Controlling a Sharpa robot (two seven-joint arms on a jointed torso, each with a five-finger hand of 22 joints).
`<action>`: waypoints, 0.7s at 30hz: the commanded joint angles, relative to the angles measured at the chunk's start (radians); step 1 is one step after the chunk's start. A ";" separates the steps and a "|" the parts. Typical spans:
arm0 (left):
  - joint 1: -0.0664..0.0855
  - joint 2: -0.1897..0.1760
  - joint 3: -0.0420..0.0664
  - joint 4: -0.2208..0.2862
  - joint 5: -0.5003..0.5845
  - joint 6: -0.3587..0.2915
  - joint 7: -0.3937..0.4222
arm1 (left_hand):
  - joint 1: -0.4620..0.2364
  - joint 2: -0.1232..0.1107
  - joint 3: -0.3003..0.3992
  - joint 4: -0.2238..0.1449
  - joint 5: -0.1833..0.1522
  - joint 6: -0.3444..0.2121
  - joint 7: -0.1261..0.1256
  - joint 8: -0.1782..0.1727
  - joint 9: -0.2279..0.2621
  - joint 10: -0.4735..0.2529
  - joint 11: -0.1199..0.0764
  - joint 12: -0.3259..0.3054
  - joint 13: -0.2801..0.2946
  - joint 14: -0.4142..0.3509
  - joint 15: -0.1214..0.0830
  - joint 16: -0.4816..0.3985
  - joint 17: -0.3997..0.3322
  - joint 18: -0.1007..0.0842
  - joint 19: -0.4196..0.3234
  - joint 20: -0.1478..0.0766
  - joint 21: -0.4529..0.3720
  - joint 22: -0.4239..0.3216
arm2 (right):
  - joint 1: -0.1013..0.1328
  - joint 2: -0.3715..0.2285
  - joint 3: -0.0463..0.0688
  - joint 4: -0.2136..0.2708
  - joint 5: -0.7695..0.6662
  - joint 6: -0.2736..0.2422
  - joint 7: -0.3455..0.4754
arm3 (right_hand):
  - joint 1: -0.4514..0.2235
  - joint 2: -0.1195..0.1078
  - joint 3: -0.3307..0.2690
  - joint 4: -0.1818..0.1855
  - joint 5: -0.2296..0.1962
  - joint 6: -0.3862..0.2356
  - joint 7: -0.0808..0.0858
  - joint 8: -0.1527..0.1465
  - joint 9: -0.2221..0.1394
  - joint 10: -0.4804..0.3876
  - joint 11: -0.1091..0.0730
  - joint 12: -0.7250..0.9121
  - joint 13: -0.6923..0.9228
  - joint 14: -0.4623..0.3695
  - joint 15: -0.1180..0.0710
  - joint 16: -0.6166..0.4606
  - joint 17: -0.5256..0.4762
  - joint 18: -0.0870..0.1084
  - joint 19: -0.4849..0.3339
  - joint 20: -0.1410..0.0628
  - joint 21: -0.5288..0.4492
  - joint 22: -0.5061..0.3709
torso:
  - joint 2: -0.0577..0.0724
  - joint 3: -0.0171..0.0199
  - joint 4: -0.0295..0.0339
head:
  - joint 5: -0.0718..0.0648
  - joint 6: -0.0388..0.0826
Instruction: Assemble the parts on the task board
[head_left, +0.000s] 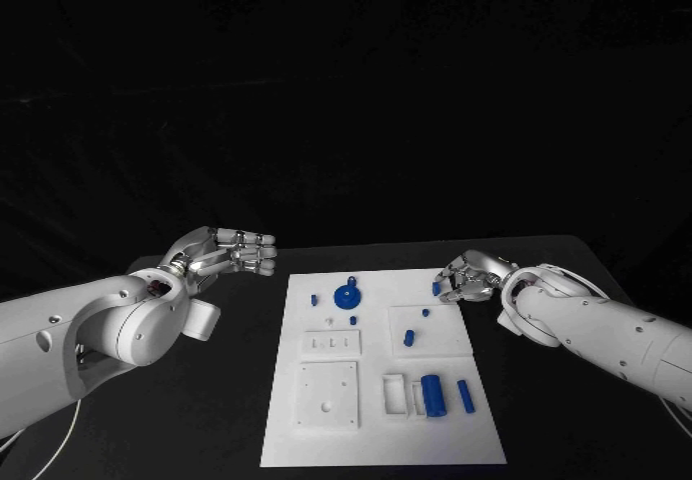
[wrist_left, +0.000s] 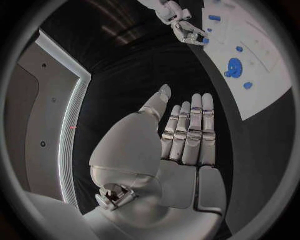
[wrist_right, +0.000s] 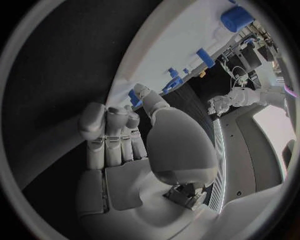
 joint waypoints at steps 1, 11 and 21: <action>0.001 0.002 0.001 0.001 -0.004 0.016 0.010 | 0.000 -0.004 -0.005 0.000 0.003 -0.009 0.000 -0.004 0.001 -0.007 -0.002 0.003 0.001 -0.004 -0.005 -0.003 -0.001 -0.001 -0.005 -0.001 0.006 0.001 | -0.002 0.007 0.000 -0.004 0.006 0.015 0.011 | -0.008 0.004 -0.009 0.001 -0.005 -0.007 -0.002 -0.005 -0.001 -0.003 0.002 0.000 -0.001 0.002 0.005 -0.001 0.002 -0.002 0.033 0.008 0.005 0.117 | 0.000 -0.0006 0.0000 | 0.000 -0.001; 0.001 0.003 0.001 -0.001 -0.005 0.016 0.009 | 0.000 -0.004 -0.005 0.000 0.003 -0.009 0.000 -0.004 0.001 -0.007 -0.002 0.003 0.001 -0.004 -0.005 -0.003 -0.001 -0.001 -0.005 -0.001 0.006 0.001 | -0.003 0.027 0.000 -0.017 0.007 0.004 0.010 | -0.019 0.016 0.011 0.007 -0.030 0.009 -0.005 -0.005 -0.001 0.001 0.000 0.009 0.005 0.002 0.004 0.005 0.011 -0.002 0.034 0.008 0.012 0.119 | 0.000 -0.0003 -0.0012 | -0.001 -0.003; 0.001 0.004 0.001 -0.002 -0.006 0.016 0.008 | 0.002 -0.002 -0.008 0.003 0.002 -0.010 0.000 -0.004 0.001 -0.007 -0.002 0.003 0.001 -0.005 -0.005 -0.003 -0.001 -0.001 -0.005 -0.001 0.006 0.000 | -0.003 0.033 0.000 -0.020 0.007 -0.002 0.010 | -0.024 0.035 0.083 0.013 -0.127 0.096 -0.026 -0.004 0.001 0.004 -0.012 0.016 0.011 0.003 -0.004 0.007 0.016 -0.007 0.034 0.001 0.019 0.120 | -0.001 0.0001 -0.0020 | 0.001 -0.002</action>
